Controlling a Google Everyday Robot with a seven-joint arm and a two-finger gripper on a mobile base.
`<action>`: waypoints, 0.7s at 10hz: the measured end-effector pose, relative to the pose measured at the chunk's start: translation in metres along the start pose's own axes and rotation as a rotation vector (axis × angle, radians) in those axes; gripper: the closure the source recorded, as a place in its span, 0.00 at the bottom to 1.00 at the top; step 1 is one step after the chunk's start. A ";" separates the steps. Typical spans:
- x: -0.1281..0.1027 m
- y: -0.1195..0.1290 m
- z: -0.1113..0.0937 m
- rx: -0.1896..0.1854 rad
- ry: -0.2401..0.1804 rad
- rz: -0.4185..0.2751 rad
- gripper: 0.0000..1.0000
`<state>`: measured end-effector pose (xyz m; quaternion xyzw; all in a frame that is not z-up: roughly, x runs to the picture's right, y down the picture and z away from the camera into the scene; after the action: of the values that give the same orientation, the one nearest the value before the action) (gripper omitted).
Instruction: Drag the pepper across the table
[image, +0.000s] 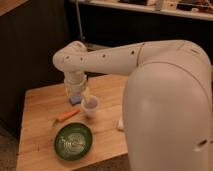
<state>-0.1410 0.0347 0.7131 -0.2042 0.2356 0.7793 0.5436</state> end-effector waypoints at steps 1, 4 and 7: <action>0.002 -0.001 -0.001 -0.003 0.006 0.001 0.35; -0.006 0.000 0.002 -0.011 0.011 0.047 0.35; -0.004 0.013 0.015 -0.038 0.034 0.048 0.35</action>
<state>-0.1531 0.0367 0.7294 -0.2220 0.2350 0.7928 0.5166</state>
